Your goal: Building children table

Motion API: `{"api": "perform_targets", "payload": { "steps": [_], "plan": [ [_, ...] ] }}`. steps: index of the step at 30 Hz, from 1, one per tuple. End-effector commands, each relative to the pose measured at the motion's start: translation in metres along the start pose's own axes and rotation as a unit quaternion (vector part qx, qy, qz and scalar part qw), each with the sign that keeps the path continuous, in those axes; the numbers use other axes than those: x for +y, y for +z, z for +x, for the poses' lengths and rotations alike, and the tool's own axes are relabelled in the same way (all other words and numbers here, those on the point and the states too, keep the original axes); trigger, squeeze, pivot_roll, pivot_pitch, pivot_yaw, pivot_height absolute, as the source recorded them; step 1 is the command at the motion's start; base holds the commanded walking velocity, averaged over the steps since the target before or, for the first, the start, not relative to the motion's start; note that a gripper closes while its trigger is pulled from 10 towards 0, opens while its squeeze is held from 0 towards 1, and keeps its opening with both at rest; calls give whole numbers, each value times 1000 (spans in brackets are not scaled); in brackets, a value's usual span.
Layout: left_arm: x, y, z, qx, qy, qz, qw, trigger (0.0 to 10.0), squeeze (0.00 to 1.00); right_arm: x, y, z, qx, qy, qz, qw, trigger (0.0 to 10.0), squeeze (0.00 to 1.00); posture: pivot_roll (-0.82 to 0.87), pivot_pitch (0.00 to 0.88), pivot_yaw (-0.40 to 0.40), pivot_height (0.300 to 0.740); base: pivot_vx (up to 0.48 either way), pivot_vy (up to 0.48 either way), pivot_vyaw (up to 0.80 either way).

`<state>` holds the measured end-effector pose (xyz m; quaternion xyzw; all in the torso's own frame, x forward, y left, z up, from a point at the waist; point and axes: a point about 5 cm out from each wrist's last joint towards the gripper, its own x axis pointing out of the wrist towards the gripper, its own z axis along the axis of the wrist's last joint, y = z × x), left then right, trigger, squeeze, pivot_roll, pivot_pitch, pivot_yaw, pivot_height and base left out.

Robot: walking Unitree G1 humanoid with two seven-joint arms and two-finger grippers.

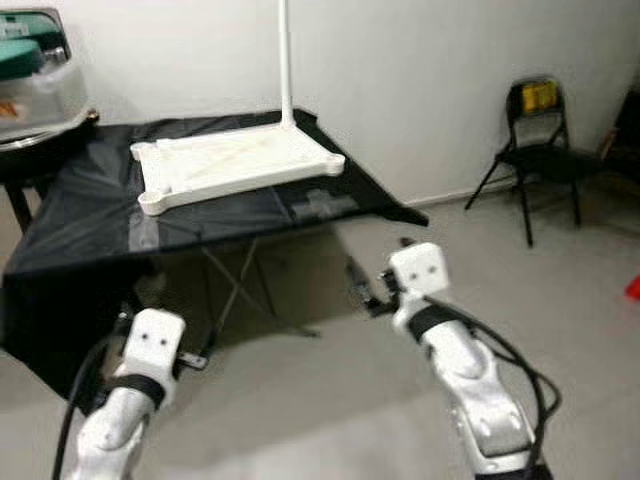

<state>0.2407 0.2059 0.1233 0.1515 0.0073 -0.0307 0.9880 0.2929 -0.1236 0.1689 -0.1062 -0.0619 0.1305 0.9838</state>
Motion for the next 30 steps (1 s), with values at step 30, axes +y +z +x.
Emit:
{"api": "perform_targets", "payload": {
  "steps": [30],
  "plan": [
    [1, -4, 0, 16, 2, 13, 1000, 10000, 0, 8, 2, 0, -5, 19, 5, 1000, 10000, 0, -28, 0, -43, 740, 0, 0, 0]
  ]
}}
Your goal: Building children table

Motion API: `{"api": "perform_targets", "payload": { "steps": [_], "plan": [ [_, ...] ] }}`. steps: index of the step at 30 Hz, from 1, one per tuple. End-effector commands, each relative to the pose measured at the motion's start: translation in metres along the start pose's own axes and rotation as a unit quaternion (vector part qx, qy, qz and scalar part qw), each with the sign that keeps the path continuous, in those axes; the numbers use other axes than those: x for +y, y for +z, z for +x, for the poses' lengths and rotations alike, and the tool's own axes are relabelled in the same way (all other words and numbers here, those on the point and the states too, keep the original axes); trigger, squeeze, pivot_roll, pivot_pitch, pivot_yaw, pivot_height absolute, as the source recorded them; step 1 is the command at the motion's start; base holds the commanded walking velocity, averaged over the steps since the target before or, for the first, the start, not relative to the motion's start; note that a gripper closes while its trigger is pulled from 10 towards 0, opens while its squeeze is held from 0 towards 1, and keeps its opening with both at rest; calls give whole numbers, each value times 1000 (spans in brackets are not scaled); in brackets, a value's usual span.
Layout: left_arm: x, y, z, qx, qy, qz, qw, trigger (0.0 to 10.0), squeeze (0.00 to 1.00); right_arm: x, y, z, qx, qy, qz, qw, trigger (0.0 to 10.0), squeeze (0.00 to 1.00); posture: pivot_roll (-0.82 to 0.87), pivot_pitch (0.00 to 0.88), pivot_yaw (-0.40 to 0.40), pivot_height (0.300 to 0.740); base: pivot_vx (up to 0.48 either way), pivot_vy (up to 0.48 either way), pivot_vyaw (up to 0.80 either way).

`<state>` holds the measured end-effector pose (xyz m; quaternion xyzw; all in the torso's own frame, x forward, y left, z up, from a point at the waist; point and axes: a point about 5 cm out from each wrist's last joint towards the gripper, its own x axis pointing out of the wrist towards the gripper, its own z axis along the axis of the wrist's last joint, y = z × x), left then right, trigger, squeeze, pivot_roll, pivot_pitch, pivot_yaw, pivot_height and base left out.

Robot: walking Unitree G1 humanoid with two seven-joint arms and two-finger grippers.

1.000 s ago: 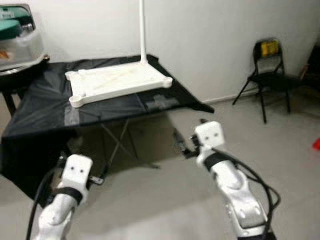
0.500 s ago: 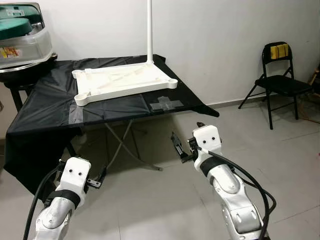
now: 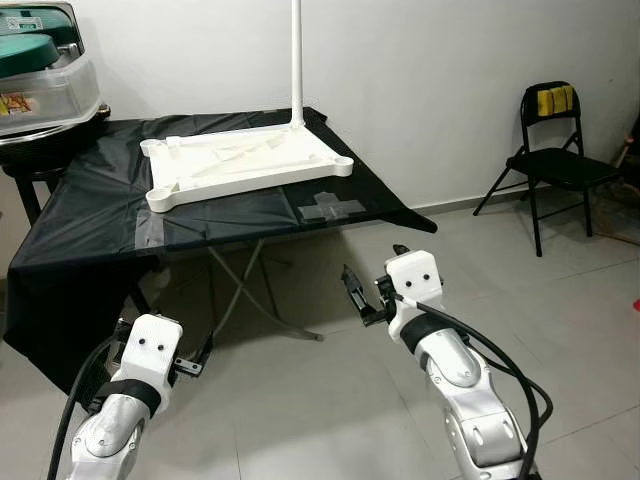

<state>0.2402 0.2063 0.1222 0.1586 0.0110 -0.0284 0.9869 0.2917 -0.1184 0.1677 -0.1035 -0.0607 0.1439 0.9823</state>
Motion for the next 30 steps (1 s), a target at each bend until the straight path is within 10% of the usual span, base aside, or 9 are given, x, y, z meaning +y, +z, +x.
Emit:
{"api": "perform_targets", "payload": {
  "steps": [1, 30],
  "plan": [
    [1, -4, 1, 15, 1, 9, 1000, 10000, 0, 3, 2, 0, -4, 5, 2, 1000, 10000, 0, -28, 0, -43, 740, 0, -345, 0],
    [4, -7, 0, 25, 11, 5, 1000, 10000, 0, 5, 1, 0, -4, 8, 4, 1000, 10000, 0, -25, 0, -41, 740, 0, -50, 0]
  ]
}}
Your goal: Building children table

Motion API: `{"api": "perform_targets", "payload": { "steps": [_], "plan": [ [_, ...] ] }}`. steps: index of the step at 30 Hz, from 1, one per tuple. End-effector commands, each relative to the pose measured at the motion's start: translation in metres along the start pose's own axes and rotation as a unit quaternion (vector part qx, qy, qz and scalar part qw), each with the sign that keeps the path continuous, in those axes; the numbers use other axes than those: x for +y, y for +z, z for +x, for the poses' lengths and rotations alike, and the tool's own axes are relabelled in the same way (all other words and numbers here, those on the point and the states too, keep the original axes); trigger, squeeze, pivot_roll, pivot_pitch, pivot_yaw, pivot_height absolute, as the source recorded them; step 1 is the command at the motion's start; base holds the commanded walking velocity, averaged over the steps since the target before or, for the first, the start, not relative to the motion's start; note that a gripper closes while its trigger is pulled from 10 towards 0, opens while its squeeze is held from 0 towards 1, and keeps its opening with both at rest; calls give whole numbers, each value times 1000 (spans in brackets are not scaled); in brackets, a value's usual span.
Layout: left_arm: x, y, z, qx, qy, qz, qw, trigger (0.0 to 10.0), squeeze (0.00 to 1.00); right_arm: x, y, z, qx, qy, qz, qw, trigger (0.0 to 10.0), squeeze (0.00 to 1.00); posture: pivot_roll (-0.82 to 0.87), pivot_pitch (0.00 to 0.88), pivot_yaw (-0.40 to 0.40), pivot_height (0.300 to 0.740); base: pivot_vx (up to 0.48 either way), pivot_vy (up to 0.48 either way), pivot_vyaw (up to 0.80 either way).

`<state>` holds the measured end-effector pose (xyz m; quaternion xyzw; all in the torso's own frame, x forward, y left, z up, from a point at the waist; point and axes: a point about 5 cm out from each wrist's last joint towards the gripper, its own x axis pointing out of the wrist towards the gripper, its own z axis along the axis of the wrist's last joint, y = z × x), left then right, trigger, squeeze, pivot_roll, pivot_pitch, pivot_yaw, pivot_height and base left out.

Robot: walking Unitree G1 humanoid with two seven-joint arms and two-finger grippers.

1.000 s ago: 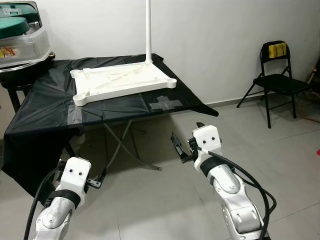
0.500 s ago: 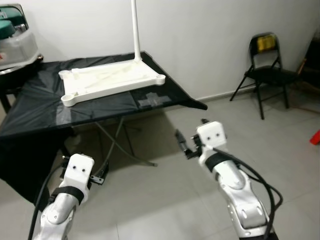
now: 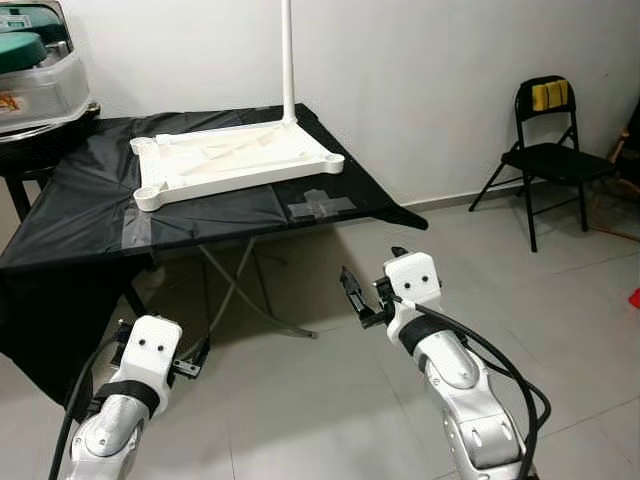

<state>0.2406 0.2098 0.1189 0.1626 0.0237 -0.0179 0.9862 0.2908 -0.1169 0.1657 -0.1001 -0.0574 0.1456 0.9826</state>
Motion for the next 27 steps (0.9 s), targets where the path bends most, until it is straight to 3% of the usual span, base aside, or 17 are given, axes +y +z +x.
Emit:
{"api": "perform_targets", "payload": {
  "steps": [1, 9, 13, 20, 27],
  "plan": [
    [2, -3, 0, 11, 3, 2, 1000, 10000, 0, 3, 3, 0, -7, 7, 0, 1000, 10000, 0, -25, 0, -41, 740, 0, 0, 0],
    [1, -4, 0, 16, -1, 9, 1000, 10000, 0, 3, 2, 0, -5, 6, 2, 1000, 10000, 0, -22, 0, -39, 740, 0, 0, 0],
    [0, -5, -1, 19, -2, 10, 1000, 10000, 0, 3, 2, 0, -5, 6, 3, 1000, 10000, 0, -22, 0, -39, 740, 0, -480, 0],
    [3, -4, -1, 14, 6, -1, 1000, 10000, 0, 3, 1, -1, -3, 5, 2, 1000, 10000, 0, -22, 0, -39, 740, 0, 0, 0],
    [1, -6, -1, 18, 4, 1, 1000, 10000, 0, 5, 0, -1, 1, 14, -35, 999, 10000, 0, -22, 0, -42, 740, 0, 0, 254]
  ]
}}
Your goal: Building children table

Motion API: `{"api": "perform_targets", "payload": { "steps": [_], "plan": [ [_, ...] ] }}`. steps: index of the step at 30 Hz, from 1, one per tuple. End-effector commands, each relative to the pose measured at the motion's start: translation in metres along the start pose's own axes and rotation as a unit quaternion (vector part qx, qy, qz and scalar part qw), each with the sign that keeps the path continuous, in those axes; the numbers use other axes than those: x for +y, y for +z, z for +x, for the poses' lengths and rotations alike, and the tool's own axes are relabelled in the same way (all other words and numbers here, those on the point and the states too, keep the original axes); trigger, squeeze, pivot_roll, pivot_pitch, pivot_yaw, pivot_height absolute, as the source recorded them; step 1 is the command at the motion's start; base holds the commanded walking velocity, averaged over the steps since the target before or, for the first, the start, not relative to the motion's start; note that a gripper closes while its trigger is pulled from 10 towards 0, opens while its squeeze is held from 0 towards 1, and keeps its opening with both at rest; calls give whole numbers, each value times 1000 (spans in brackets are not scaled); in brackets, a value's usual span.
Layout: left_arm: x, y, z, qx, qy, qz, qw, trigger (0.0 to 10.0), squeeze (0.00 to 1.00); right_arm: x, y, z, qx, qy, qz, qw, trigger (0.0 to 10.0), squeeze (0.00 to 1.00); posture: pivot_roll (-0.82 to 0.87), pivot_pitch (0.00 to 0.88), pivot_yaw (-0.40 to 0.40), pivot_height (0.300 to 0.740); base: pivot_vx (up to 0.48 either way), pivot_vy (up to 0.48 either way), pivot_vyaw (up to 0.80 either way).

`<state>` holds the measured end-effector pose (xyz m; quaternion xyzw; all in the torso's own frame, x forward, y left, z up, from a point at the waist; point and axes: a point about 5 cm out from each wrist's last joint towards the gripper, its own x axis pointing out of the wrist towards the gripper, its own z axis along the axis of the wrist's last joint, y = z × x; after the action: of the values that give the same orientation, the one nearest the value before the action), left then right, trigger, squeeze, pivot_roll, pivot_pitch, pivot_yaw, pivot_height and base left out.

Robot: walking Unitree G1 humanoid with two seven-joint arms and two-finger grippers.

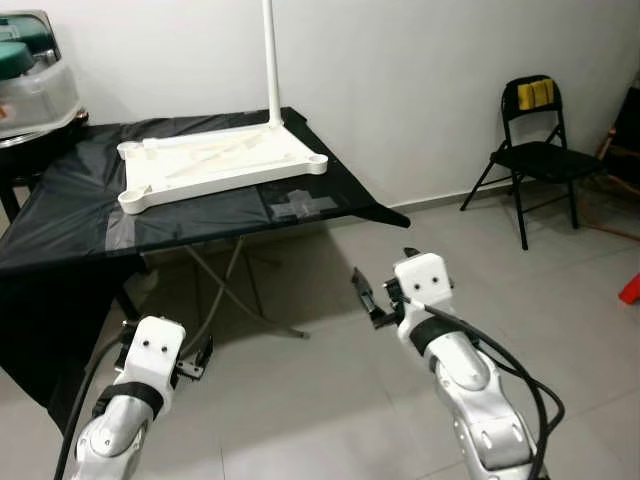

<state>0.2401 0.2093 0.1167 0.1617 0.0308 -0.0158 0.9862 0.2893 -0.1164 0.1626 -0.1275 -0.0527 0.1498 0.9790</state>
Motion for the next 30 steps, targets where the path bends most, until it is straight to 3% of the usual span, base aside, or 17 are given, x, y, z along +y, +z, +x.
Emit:
{"api": "perform_targets", "payload": {
  "steps": [1, 10, 14, 30],
  "plan": [
    [2, -4, -1, 10, 3, 2, 1000, 10000, 0, 3, 3, 1, -7, 7, -9, 1000, 10000, 0, -22, 0, -42, 740, 0, 0, 800],
    [2, -5, -1, 15, 5, 2, 1000, 10000, 0, 4, 4, 0, -13, 10, -3, 1000, 10000, 0, -25, 0, -44, 740, 0, 0, 800],
    [2, -5, -1, 16, 6, 2, 1000, 10000, 0, 1, 4, 1, -10, 3, 16, 1000, 10000, 0, -24, 0, -44, 740, 0, 0, 0],
    [1, -6, 0, 16, 2, 3, 1000, 10000, 0, 0, 3, 1, -8, -3, 18, 1000, 10000, 0, -25, 0, -41, 740, 0, 0, 0]
  ]
}}
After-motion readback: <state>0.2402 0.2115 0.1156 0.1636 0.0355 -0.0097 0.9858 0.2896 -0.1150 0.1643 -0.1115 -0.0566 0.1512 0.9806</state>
